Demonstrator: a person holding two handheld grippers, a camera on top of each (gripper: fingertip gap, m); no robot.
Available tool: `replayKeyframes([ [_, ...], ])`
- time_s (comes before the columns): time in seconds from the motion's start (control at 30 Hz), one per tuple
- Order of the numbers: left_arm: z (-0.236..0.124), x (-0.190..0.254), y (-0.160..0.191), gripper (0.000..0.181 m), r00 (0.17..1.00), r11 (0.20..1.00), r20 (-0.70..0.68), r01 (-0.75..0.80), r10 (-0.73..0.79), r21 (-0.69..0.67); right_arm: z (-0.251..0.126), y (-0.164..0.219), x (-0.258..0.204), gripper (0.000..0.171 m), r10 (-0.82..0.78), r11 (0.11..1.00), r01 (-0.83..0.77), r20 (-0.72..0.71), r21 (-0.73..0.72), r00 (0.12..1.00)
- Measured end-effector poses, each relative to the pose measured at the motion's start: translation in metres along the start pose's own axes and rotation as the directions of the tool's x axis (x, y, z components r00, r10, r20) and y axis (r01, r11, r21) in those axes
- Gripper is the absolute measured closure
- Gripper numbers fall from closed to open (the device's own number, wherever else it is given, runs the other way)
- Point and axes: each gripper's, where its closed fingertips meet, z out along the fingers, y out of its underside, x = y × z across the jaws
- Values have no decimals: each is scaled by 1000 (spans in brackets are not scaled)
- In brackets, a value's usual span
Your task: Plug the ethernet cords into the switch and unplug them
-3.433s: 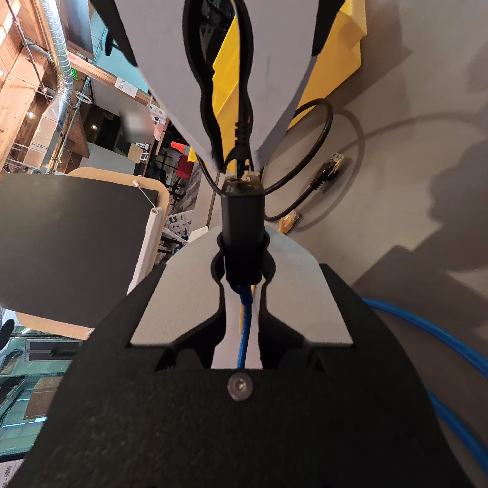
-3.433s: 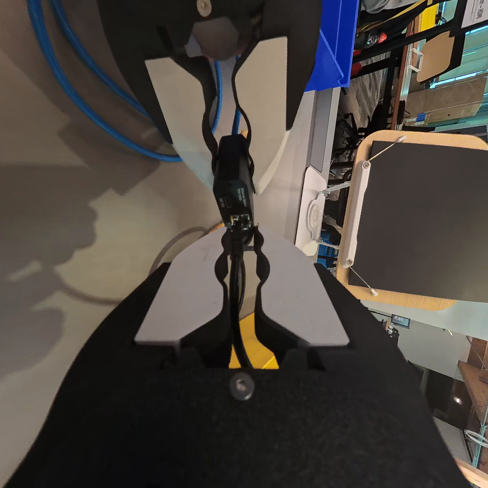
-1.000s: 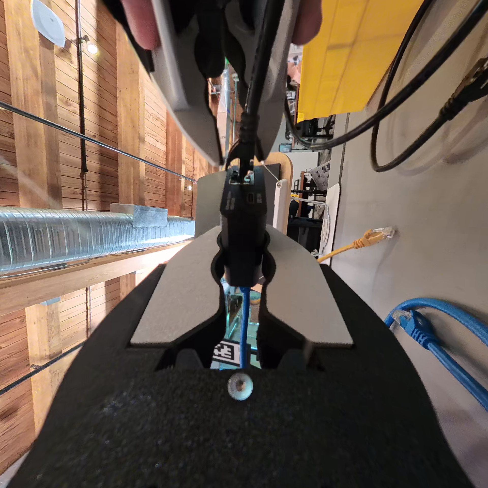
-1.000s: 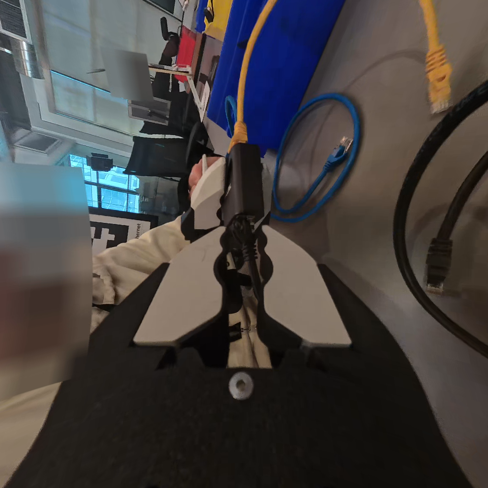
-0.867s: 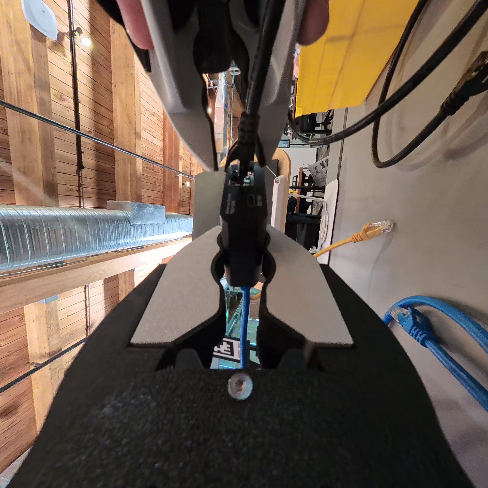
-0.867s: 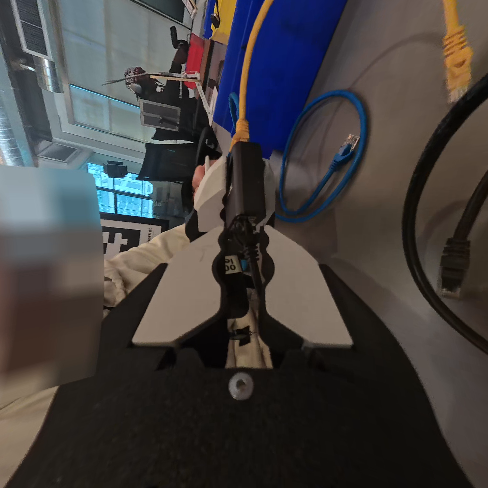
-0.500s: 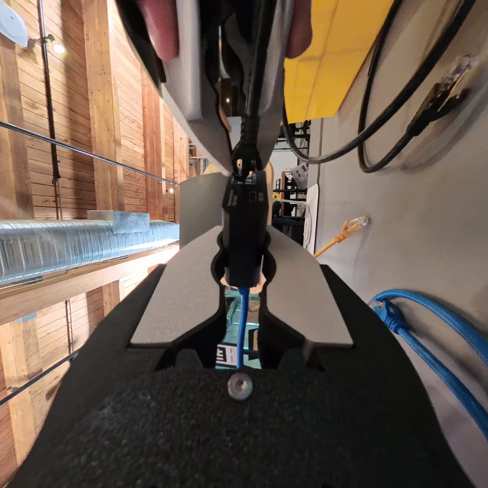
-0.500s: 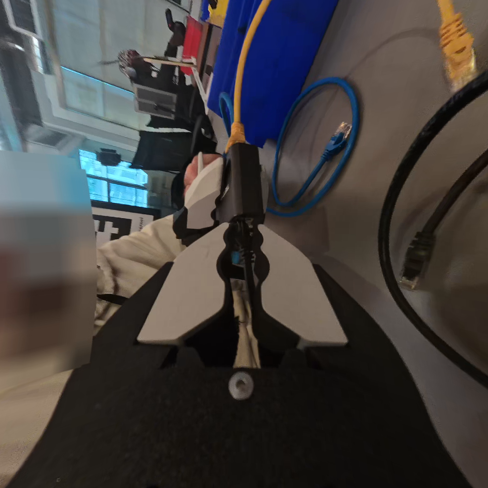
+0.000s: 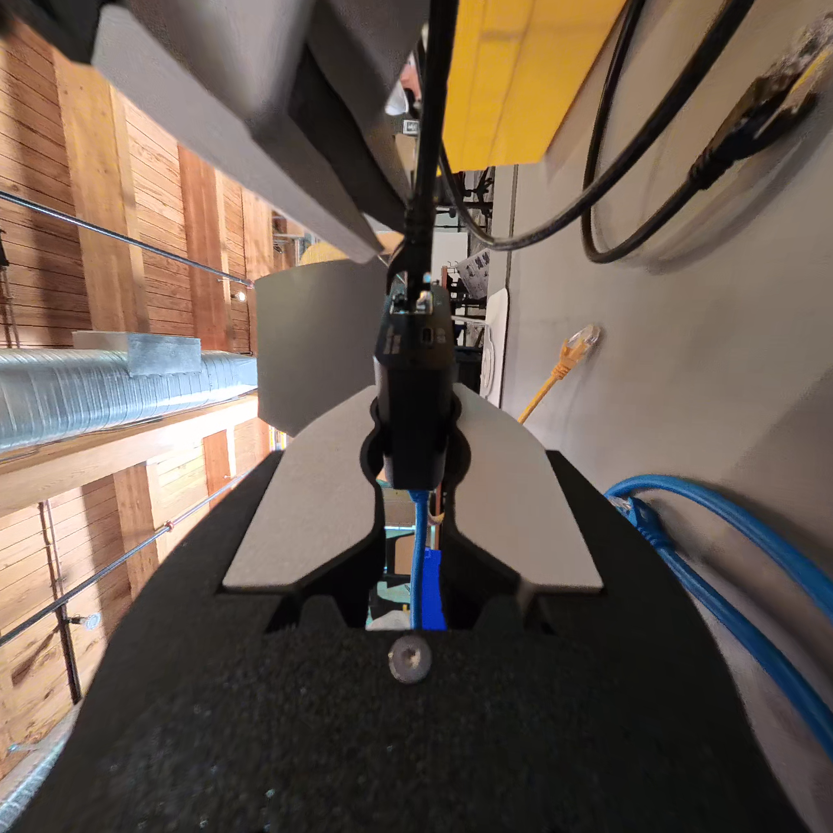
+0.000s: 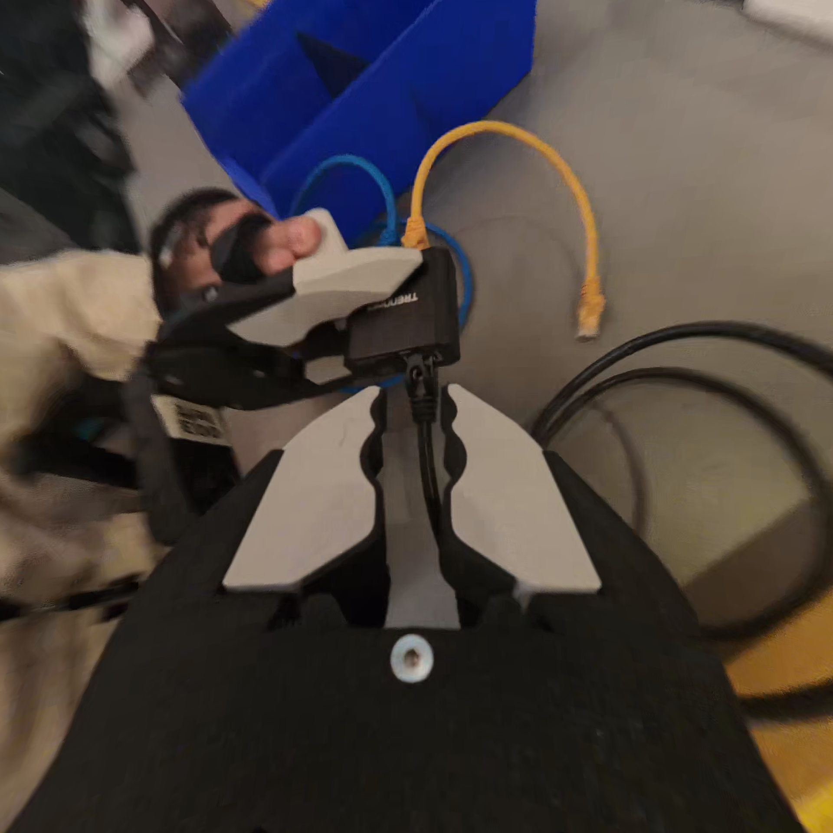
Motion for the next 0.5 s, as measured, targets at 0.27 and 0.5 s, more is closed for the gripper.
replayKeyframes([
  [0.27, 1, 1, 1, 158, 1000, 1000, -8, 3, -3, -5, 13, -2, 7, 158, -370, 927, 373, -309, -51, 876],
  [0.5, -3, 10, -9, 157, 990, 995, -107, 94, -91, 19, 5, 9, 2, 159, -277, 960, 276, -235, -37, 932],
])
